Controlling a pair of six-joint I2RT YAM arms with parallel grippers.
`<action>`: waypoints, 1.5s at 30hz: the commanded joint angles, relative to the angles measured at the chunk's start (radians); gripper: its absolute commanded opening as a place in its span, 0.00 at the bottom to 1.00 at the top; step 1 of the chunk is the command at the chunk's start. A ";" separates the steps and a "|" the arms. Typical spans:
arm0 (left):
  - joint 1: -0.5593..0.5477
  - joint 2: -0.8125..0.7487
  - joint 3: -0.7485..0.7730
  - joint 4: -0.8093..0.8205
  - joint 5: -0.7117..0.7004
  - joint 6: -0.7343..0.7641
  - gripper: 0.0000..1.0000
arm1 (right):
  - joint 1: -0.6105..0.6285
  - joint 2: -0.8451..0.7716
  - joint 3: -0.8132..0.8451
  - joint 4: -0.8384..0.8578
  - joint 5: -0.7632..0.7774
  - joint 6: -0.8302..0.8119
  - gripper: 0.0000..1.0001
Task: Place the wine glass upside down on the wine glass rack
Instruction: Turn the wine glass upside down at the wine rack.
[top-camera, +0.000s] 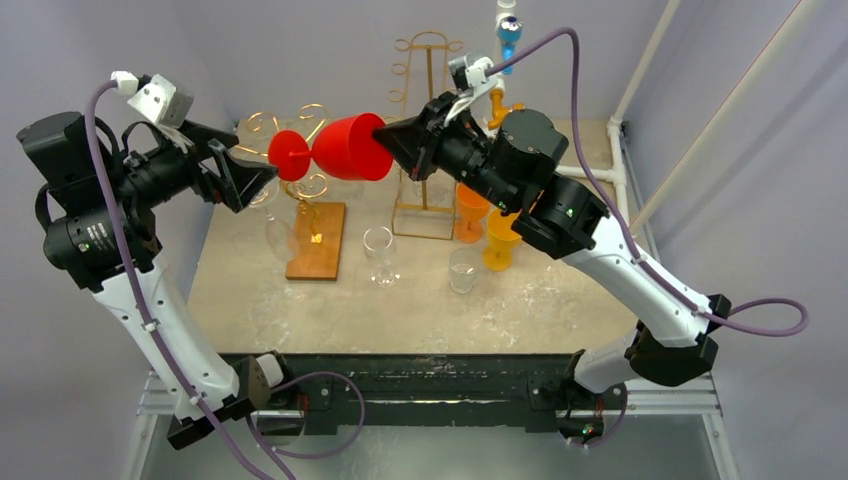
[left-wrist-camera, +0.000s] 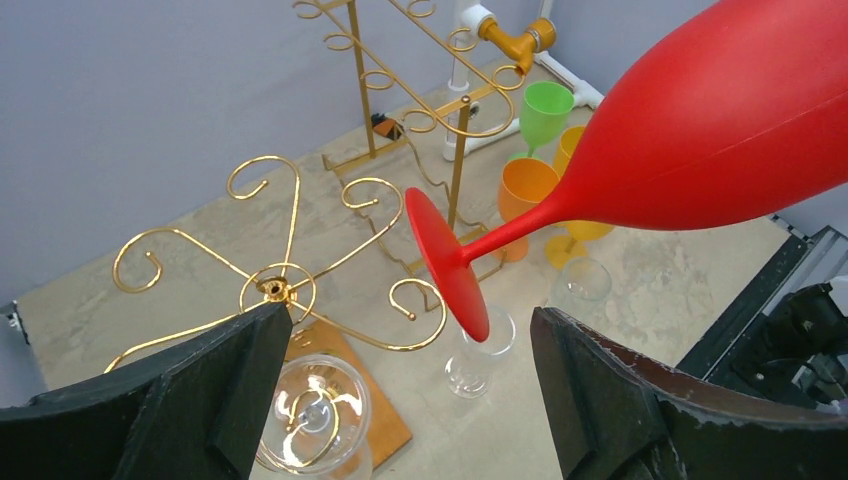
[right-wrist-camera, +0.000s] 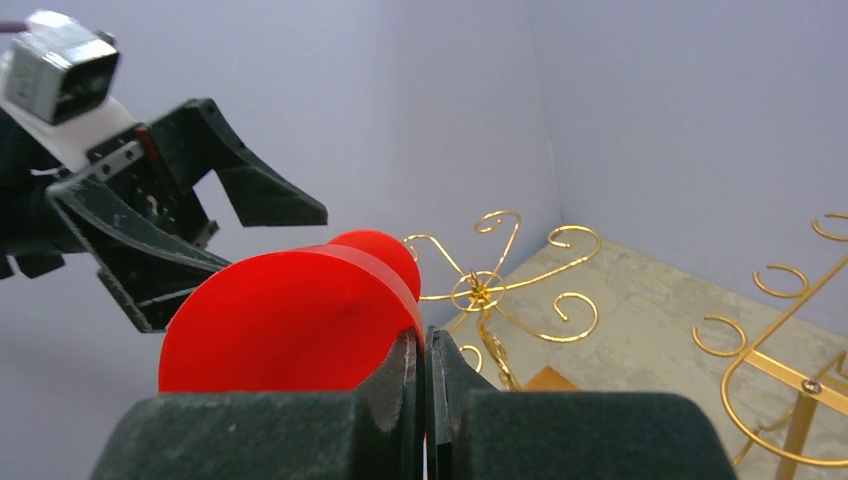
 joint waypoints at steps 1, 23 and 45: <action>-0.002 -0.007 -0.058 0.075 0.041 -0.038 0.98 | 0.000 -0.010 0.034 0.137 0.002 0.014 0.00; -0.350 0.065 -0.156 0.385 -0.234 -0.239 0.68 | 0.000 0.026 0.034 0.181 -0.009 0.013 0.00; -0.350 0.090 -0.159 0.426 -0.268 -0.257 0.16 | -0.001 -0.005 -0.069 0.249 -0.006 -0.030 0.00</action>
